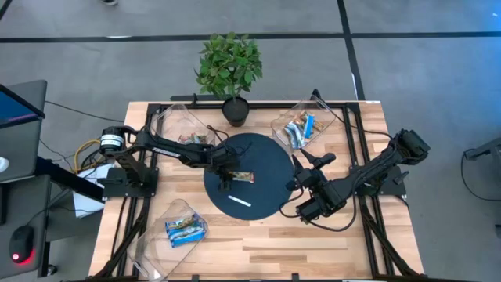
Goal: Pick and place Granola Bars by type
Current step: Put the red granola bar into the top left bin
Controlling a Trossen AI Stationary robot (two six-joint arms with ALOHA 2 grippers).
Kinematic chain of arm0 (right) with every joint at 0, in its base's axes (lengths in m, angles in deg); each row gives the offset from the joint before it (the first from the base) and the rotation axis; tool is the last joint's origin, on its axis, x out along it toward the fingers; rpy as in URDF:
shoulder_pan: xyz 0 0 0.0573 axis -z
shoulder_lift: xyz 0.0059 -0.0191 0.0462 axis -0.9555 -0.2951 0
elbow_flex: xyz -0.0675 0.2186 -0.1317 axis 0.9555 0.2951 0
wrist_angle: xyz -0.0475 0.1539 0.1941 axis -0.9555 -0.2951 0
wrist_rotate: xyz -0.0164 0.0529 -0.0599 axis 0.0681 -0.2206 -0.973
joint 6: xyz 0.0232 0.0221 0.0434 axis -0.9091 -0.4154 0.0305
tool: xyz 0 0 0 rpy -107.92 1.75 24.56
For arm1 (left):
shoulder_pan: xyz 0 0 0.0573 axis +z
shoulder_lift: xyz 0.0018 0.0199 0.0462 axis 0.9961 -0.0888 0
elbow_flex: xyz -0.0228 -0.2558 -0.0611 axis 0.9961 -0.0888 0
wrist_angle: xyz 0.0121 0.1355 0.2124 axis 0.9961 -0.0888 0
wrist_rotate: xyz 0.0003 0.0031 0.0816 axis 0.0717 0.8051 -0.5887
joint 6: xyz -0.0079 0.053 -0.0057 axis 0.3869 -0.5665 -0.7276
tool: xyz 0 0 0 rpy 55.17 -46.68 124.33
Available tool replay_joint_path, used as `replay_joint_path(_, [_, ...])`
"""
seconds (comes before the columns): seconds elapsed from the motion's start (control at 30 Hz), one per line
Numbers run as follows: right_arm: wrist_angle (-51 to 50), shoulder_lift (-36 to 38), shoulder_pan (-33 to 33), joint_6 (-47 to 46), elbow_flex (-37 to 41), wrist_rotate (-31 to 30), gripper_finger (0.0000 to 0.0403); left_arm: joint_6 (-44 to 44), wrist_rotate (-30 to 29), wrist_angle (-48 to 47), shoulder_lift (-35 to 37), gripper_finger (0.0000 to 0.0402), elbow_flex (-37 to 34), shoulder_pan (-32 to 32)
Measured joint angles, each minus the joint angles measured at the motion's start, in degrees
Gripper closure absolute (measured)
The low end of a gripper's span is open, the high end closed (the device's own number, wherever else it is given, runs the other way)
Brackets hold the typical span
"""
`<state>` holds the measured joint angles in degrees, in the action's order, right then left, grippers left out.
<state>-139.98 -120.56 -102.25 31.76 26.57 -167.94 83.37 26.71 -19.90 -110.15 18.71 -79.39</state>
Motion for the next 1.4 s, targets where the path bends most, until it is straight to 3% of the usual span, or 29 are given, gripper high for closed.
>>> replay_joint_path(0.6, [0.0,0.0,3.0,0.0,0.0,1.6,0.0244,-2.7,0.1,-0.4,0.1,0.0394,0.0,0.0])
replay_joint_path(1.1, [0.0,0.0,2.8,0.0,0.0,1.6,0.0244,-6.8,-0.8,-2.1,0.5,0.04,4.4,-2.0])
replay_joint_path(1.4, [0.0,0.0,2.8,0.0,0.0,1.6,0.0244,-9.9,-12.5,-20.6,0.5,0.04,16.1,-4.6])
